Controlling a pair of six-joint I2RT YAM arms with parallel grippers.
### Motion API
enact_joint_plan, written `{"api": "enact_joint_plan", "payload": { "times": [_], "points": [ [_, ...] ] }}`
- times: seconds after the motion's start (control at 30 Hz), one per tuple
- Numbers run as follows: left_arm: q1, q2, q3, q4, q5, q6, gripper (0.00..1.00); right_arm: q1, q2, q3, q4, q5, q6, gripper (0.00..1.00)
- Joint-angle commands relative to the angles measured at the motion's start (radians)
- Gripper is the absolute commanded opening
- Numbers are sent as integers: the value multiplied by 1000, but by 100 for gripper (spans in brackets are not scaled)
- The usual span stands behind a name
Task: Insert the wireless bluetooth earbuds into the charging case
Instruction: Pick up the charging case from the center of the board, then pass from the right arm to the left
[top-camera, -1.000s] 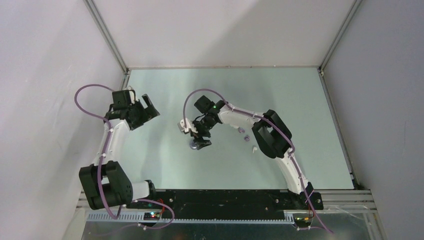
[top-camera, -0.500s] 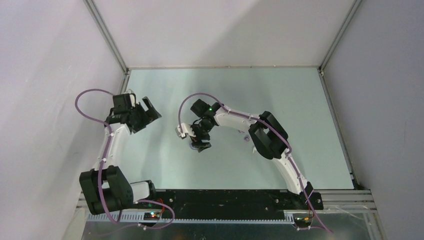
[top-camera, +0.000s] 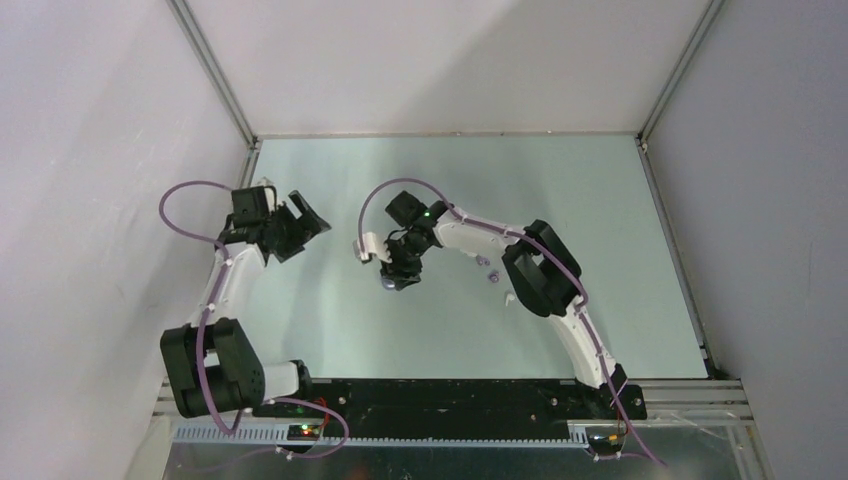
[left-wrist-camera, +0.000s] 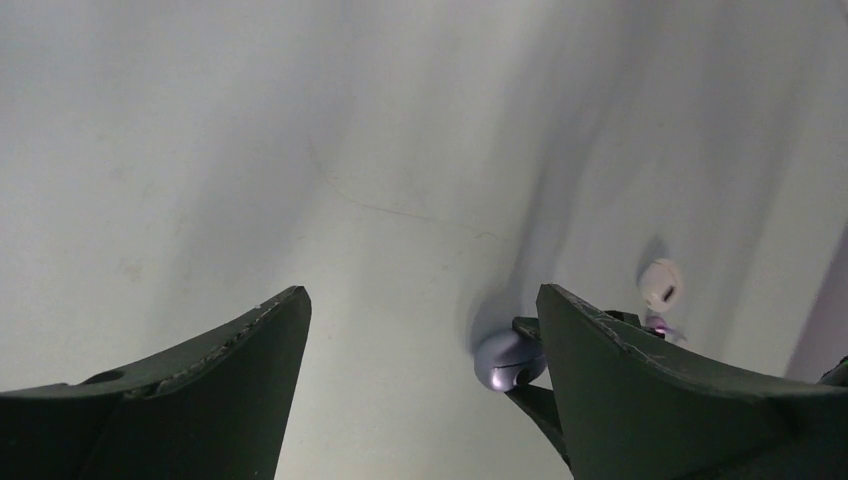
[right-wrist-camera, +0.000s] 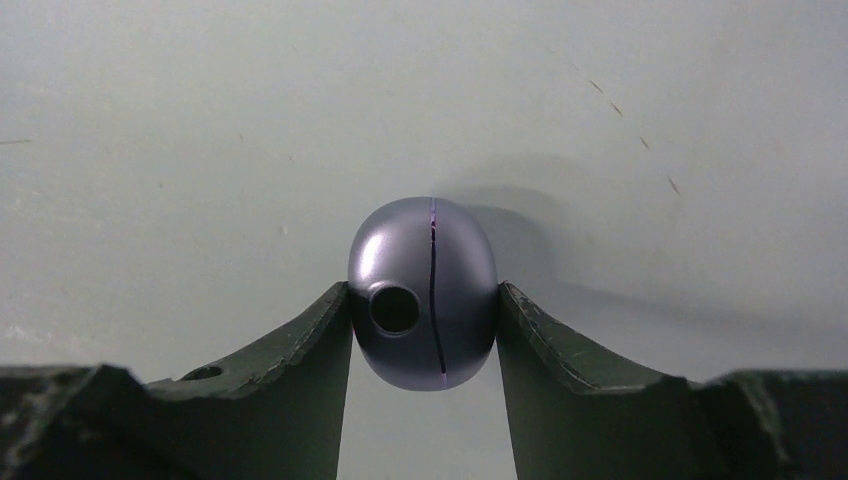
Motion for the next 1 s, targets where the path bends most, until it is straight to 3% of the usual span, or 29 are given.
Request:
{"api": "enact_joint_plan", "payload": {
  "times": [0.0, 0.17, 0.3, 0.4, 0.6, 0.97],
  "points": [
    [-50, 47, 26, 151, 132, -48, 90, -62, -202, -38, 111, 44, 128, 38],
    [-117, 124, 186, 254, 445, 56, 88, -148, -466, -188, 259, 11, 146, 38],
    [-180, 153, 330, 241, 580, 229, 87, -213, -620, -282, 426, 11, 150, 38],
    [-231, 161, 384, 268, 631, 288, 85, -233, -704, -351, 532, 39, 114, 38],
    [-310, 186, 436, 400, 720, 262, 75, -227, -758, -420, 746, 104, 36, 39],
    [-376, 304, 588, 410, 745, 212, 62, -214, -726, -421, 862, 159, -27, 40]
  ]
}}
